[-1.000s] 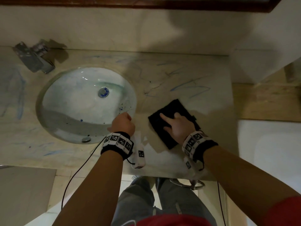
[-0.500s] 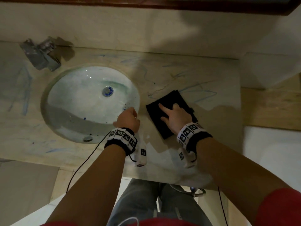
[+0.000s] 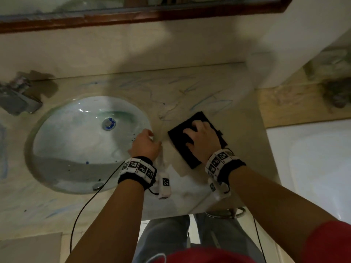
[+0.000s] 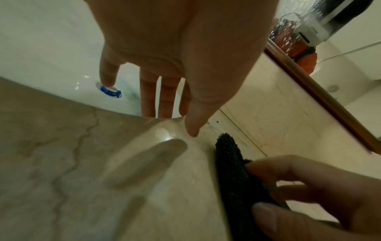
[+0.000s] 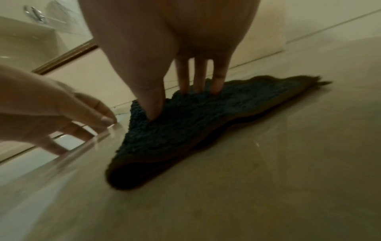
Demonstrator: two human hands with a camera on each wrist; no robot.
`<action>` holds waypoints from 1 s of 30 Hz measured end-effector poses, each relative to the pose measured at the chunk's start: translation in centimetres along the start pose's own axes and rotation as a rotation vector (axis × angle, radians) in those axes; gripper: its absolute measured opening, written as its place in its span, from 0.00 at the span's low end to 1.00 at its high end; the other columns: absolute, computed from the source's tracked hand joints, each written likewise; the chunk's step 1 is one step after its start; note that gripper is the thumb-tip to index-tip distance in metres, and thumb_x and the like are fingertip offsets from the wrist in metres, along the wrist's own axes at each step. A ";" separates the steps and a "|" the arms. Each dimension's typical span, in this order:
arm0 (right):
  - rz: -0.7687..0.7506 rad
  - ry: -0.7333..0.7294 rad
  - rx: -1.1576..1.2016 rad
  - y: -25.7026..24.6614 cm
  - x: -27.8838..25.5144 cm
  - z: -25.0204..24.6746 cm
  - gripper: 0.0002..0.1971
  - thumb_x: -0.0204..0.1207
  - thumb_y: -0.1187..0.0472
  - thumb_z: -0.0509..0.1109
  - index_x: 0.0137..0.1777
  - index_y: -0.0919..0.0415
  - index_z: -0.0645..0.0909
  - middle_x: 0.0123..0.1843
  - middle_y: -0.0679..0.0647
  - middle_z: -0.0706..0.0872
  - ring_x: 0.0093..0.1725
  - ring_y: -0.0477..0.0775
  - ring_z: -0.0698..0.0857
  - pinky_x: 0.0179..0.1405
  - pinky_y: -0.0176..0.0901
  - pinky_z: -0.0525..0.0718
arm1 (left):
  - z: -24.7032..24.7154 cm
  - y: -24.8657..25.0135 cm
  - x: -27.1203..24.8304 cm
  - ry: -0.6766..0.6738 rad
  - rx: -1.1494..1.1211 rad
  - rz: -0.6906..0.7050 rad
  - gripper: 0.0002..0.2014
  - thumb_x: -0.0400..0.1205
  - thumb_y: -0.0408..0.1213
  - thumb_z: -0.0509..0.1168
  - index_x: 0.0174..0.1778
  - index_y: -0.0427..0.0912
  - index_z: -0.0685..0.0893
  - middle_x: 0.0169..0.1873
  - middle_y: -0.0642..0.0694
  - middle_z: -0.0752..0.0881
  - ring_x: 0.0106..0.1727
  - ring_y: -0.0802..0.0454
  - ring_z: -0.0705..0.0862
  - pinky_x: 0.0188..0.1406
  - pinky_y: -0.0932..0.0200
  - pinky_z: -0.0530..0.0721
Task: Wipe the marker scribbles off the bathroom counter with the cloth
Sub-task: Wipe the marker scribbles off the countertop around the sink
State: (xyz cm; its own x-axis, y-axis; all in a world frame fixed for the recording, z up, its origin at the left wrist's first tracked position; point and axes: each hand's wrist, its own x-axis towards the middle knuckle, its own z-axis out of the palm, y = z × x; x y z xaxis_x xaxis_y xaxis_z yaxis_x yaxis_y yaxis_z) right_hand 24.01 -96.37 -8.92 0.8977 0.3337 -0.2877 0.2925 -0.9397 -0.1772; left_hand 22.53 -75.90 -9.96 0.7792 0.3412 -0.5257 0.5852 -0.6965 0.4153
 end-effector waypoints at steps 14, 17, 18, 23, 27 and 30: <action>0.302 -0.049 0.027 7.6 -1.3 -0.4 0.29 0.82 0.36 0.55 0.81 0.39 0.58 0.84 0.51 0.55 0.82 0.61 0.56 0.73 0.67 0.67 | 1.2 3.6 0.1 0.115 0.046 -0.086 0.30 0.73 0.50 0.73 0.66 0.45 0.70 0.65 0.42 0.76 0.64 0.38 0.79 0.61 0.38 0.74; 0.406 -0.043 0.069 9.9 -0.6 -1.3 0.29 0.82 0.37 0.56 0.82 0.40 0.58 0.84 0.52 0.55 0.82 0.62 0.55 0.74 0.68 0.66 | 1.1 3.7 0.2 0.113 0.039 -0.092 0.30 0.73 0.50 0.74 0.65 0.46 0.69 0.66 0.43 0.77 0.64 0.38 0.79 0.62 0.38 0.73; 0.425 -0.047 0.071 10.2 -0.4 -1.5 0.30 0.82 0.37 0.57 0.82 0.40 0.57 0.84 0.53 0.55 0.82 0.62 0.55 0.74 0.68 0.66 | 1.1 3.7 0.3 0.110 0.038 -0.091 0.30 0.73 0.50 0.74 0.65 0.46 0.69 0.66 0.43 0.76 0.64 0.38 0.79 0.62 0.37 0.73; 0.382 -0.063 -0.023 8.8 -0.9 -1.3 0.27 0.84 0.40 0.56 0.82 0.41 0.57 0.84 0.53 0.56 0.80 0.63 0.58 0.72 0.68 0.68 | 1.1 3.5 0.4 0.110 0.032 -0.080 0.29 0.72 0.50 0.74 0.64 0.46 0.69 0.65 0.43 0.77 0.63 0.38 0.80 0.62 0.38 0.73; 0.277 -0.070 -0.080 7.5 -2.0 -0.4 0.27 0.85 0.42 0.53 0.83 0.41 0.55 0.85 0.52 0.55 0.82 0.61 0.57 0.72 0.66 0.67 | 1.2 3.4 0.4 0.105 0.022 -0.082 0.30 0.72 0.50 0.74 0.64 0.47 0.69 0.65 0.43 0.77 0.64 0.38 0.80 0.62 0.37 0.74; 0.309 -0.082 -0.041 8.4 -0.5 -0.9 0.28 0.85 0.41 0.52 0.84 0.41 0.52 0.86 0.51 0.51 0.84 0.60 0.53 0.75 0.66 0.64 | 1.1 3.4 0.4 0.097 0.025 -0.084 0.31 0.71 0.51 0.74 0.65 0.48 0.69 0.66 0.44 0.77 0.64 0.38 0.79 0.62 0.38 0.73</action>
State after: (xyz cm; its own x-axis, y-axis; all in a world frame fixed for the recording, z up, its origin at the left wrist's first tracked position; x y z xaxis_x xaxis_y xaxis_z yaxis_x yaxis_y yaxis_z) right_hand 26.34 -104.53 -9.40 0.9169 0.0359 -0.3976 0.0252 -0.9992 -0.0322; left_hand 24.58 -78.77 -9.60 0.7462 0.4582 -0.4829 0.6448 -0.6778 0.3533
